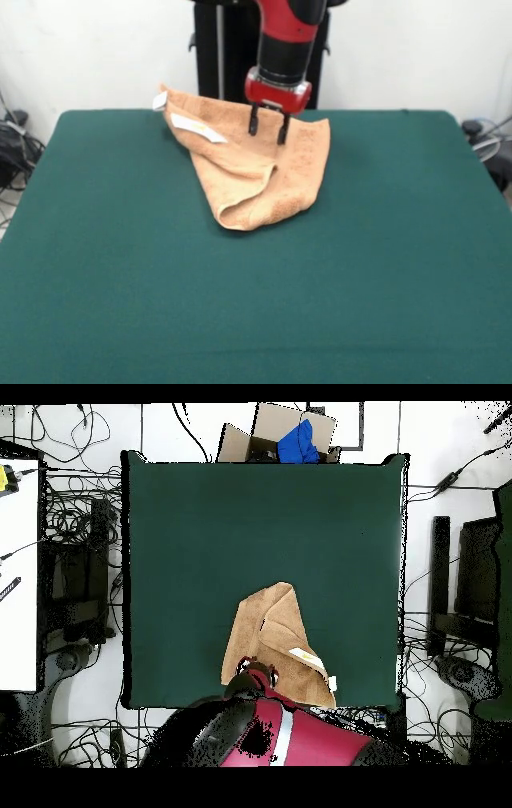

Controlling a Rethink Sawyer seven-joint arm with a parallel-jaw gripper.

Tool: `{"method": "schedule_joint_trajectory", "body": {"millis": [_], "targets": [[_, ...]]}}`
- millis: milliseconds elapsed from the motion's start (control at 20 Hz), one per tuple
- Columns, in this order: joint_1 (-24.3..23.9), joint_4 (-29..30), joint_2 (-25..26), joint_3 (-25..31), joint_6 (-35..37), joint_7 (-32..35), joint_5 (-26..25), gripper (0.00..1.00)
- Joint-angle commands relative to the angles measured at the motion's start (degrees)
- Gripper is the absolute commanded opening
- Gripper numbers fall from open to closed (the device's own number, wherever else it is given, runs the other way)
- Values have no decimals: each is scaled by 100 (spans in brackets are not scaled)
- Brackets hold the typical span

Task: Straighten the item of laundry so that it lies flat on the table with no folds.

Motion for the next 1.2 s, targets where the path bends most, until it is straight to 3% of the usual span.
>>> {"method": "schedule_joint_trajectory", "body": {"millis": [50,500,1200], "targets": [[134,-1151,167,469,-18,895,58,100],[177,-1306,88,436,-461,1038,-274,100],[541,-923,-170,284,-902,1509,32,100]]}}
